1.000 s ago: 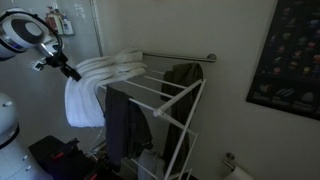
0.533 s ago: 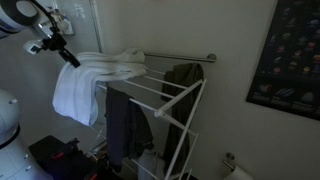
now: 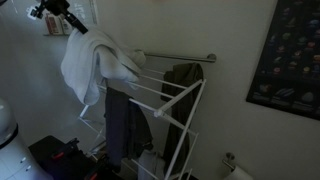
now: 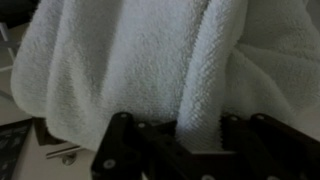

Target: Move the white towel to the silver hanger then move the black cloth to the second position from you

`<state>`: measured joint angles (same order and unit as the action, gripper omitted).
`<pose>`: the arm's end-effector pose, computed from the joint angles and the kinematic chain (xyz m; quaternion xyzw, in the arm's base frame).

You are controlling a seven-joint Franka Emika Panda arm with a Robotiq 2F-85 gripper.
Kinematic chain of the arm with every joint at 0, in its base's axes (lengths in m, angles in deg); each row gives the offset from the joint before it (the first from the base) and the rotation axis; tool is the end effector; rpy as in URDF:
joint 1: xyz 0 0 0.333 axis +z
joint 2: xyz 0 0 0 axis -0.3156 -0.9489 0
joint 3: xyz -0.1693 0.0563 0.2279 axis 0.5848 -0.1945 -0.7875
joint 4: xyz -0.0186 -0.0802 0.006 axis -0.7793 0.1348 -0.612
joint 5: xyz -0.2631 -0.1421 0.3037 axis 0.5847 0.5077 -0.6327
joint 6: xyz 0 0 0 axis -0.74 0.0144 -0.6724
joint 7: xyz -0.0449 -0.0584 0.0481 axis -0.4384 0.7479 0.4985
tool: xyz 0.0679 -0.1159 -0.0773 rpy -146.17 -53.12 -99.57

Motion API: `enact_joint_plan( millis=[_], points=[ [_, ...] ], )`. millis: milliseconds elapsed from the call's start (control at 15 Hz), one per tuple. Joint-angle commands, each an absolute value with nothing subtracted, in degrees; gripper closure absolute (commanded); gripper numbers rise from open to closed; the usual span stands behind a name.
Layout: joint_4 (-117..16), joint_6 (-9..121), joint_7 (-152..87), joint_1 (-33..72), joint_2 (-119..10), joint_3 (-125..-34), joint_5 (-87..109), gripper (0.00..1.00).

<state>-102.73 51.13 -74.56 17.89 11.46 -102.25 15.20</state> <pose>0.4054 0.1313 0.5336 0.9181 -0.2198 0.3295 0.0175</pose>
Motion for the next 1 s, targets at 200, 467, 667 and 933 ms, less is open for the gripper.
enact_joint_plan(
  millis=[200, 467, 667, 933],
  points=[
    [-95.04, 58.82, -80.68, 2.36, 7.58, -105.69, 25.34, 1.00],
    [-90.56, 63.41, -88.58, -7.35, 4.64, -109.52, 33.81, 1.00],
    [-86.62, 63.90, -95.24, -13.12, 2.73, -112.12, 40.84, 1.00],
    [-81.73, 62.32, -103.70, -16.46, -0.08, -113.02, 50.73, 1.00]
  ],
)
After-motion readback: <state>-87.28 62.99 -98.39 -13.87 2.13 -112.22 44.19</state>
